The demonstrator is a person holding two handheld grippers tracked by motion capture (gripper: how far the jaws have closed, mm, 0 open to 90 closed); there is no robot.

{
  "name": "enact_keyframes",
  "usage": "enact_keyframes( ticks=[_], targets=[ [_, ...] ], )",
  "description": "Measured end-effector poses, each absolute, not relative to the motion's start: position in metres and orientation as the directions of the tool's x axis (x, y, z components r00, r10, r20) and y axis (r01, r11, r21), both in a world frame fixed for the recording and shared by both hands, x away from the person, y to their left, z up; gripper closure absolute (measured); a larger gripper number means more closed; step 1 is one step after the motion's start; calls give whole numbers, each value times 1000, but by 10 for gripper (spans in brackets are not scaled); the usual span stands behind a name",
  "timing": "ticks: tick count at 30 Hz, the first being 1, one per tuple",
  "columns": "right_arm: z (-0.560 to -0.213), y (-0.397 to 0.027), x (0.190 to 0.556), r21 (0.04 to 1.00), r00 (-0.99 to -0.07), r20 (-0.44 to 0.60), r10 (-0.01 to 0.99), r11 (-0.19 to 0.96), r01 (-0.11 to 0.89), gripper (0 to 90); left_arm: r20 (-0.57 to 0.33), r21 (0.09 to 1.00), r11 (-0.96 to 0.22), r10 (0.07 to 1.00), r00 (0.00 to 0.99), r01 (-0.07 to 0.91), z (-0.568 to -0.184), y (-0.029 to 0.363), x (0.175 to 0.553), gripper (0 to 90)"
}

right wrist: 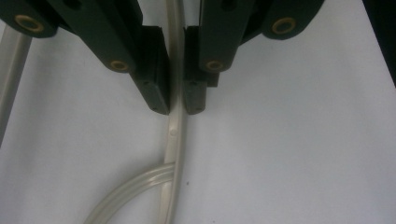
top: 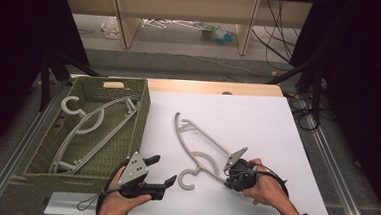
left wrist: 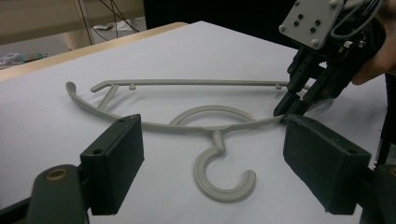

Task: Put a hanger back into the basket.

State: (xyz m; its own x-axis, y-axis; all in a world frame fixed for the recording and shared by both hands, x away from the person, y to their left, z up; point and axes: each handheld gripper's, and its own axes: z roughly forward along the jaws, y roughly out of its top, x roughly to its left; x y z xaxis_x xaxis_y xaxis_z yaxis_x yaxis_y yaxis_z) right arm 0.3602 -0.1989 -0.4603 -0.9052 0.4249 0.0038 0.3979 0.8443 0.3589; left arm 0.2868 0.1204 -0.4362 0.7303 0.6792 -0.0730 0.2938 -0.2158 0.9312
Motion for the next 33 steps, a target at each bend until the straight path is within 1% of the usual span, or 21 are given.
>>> enact_keyframes(
  ticks=[3,4,7,8,10,14,15,16,17,18,21,23,24,25,27,28,29,33],
  targets=[
    [-461,-198,362,369,-907,6,422,842,394,804,-70,928,-224,680,730,298,-437,120,287,203],
    [-463,-193,364,398,-907,-10,420,834,382,772,-73,929,-220,678,731,297,-436,118,288,204],
    [-462,-188,364,378,-913,-27,407,850,367,769,-59,926,-238,672,738,291,-438,116,288,204],
    [-463,-186,365,377,-916,-35,399,854,358,771,-53,925,-246,670,741,289,-438,116,288,205],
    [-463,-187,364,381,-916,-30,399,852,359,803,-55,925,-247,663,747,288,-438,113,291,207],
    [-460,-189,363,376,-921,-23,389,857,352,819,-34,924,-266,659,752,275,-437,111,294,220],
    [-460,-189,363,376,-921,-23,389,857,352,819,-23,924,-275,655,755,266,-436,110,295,220],
    [-454,-196,363,390,-930,6,368,855,341,821,4,924,-297,634,773,239,-436,109,298,307],
    [-454,-196,363,390,-930,6,368,855,341,821,4,924,-297,634,773,239,-436,109,298,312],
    [-445,-205,361,416,-933,36,357,844,339,821,34,916,-330,631,775,228,-437,107,299,301],
    [-434,-219,356,443,-943,63,326,838,319,820,51,906,-356,628,777,228,-439,105,303,289],
    [-431,-224,354,444,-945,77,319,837,319,820,64,902,-371,622,781,222,-440,104,305,284],
    [-428,-232,350,458,-948,95,305,832,314,819,104,892,-404,621,777,204,-441,100,309,279],
    [-428,-232,350,458,-948,95,305,832,314,819,104,892,-404,621,777,204,-441,100,309,280],
    [-423,-239,348,478,-949,108,296,822,310,818,139,878,-439,612,778,188,-445,94,316,282],
    [-417,-245,345,504,-950,115,289,807,306,819,139,875,-445,608,782,190,-446,91,318,286],
    [-417,-245,345,504,-950,115,289,807,306,819,147,872,-455,599,787,183,-447,89,320,286],
    [-407,-255,343,539,-949,139,283,782,312,824,207,852,-506,562,801,134,-452,76,325,288]
  ],
)
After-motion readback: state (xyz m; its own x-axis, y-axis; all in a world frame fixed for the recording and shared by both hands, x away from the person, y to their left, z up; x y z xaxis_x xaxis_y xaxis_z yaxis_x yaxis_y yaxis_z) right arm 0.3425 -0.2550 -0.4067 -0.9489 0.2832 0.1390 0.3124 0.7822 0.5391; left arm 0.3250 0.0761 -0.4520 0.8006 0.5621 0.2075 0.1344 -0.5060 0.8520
